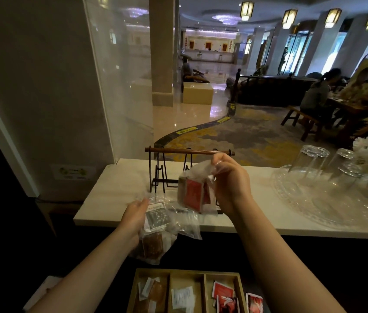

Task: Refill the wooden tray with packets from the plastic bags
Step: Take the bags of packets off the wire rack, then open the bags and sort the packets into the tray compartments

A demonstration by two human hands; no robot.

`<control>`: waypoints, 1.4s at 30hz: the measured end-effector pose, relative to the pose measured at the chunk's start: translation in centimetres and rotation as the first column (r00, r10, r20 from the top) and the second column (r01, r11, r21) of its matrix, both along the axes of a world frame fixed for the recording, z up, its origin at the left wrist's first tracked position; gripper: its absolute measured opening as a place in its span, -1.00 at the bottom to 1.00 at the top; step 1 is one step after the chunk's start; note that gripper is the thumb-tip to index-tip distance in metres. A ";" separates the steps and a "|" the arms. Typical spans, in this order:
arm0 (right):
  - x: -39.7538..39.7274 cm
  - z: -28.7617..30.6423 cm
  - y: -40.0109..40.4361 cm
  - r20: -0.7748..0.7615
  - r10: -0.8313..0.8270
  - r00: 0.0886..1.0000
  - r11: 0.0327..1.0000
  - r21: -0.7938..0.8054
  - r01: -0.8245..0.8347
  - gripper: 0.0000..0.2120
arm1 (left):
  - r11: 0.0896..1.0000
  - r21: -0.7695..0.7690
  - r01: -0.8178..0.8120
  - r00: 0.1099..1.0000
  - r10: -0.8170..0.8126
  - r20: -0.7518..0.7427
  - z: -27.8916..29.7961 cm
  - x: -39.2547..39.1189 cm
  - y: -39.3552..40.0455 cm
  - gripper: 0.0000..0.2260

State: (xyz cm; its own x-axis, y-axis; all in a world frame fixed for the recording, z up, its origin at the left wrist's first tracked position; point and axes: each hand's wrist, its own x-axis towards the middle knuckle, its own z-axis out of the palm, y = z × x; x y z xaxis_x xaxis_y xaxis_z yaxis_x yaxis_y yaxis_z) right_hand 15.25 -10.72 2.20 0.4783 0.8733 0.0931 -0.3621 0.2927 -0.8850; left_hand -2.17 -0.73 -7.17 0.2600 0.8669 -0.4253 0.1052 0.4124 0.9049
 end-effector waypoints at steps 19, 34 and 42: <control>-7.1 -11.6 -4.7 0.382 0.200 0.902 0.945 -0.319 -0.075 -0.80 | 0.944 0.053 0.324 0.911 -0.327 0.253 -3.2 -6.2 -7.8 -0.74; -10.5 -25.7 -11.7 0.455 0.254 0.854 0.797 -0.599 0.082 -0.75 | 0.948 0.034 0.316 0.937 -0.306 -0.170 -14.6 -6.4 -15.2 -0.71; -7.5 -29.8 -15.6 0.457 0.169 0.873 0.692 -0.686 0.225 -0.86 | 0.779 0.098 0.619 0.706 -0.499 -0.502 -18.0 -5.4 -15.3 -0.84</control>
State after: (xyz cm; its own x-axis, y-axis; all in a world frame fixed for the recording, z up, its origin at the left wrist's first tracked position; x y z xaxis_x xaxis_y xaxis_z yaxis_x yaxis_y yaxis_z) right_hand 7.70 -26.29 -27.62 0.5737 0.7505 -0.3280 0.1317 -0.4798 -0.8674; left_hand -7.52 -16.05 -25.15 0.5749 0.7073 -0.4114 0.6396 -0.0750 0.7650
